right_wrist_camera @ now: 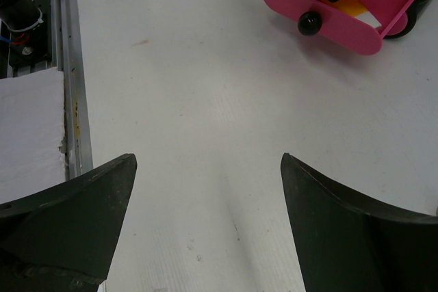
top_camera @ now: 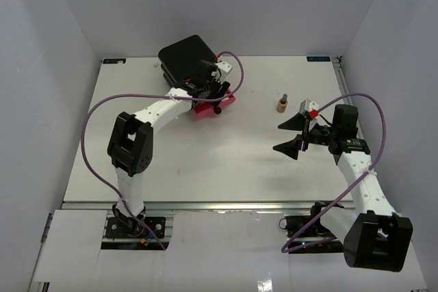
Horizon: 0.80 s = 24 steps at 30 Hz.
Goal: Organize the makeup
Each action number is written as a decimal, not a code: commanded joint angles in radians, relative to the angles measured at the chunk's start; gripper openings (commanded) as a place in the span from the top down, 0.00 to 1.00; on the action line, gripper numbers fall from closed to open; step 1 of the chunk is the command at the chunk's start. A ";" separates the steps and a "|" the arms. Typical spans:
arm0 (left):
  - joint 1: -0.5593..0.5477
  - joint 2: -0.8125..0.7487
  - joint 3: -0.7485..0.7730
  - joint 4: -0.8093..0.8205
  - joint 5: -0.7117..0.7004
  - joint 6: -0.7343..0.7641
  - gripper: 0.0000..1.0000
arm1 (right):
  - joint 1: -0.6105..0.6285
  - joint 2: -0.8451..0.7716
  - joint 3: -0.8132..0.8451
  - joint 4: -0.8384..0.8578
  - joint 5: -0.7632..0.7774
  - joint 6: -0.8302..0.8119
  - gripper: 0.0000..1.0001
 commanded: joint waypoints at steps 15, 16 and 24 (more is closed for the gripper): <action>-0.003 0.026 0.104 0.010 -0.088 0.048 0.41 | -0.014 0.008 0.007 0.023 -0.027 -0.002 0.08; -0.003 0.026 0.103 0.010 -0.089 0.046 0.39 | -0.014 0.008 0.007 0.023 -0.027 -0.003 0.08; -0.008 0.008 0.094 0.010 -0.094 0.046 0.28 | -0.019 0.007 0.007 0.023 -0.030 -0.004 0.08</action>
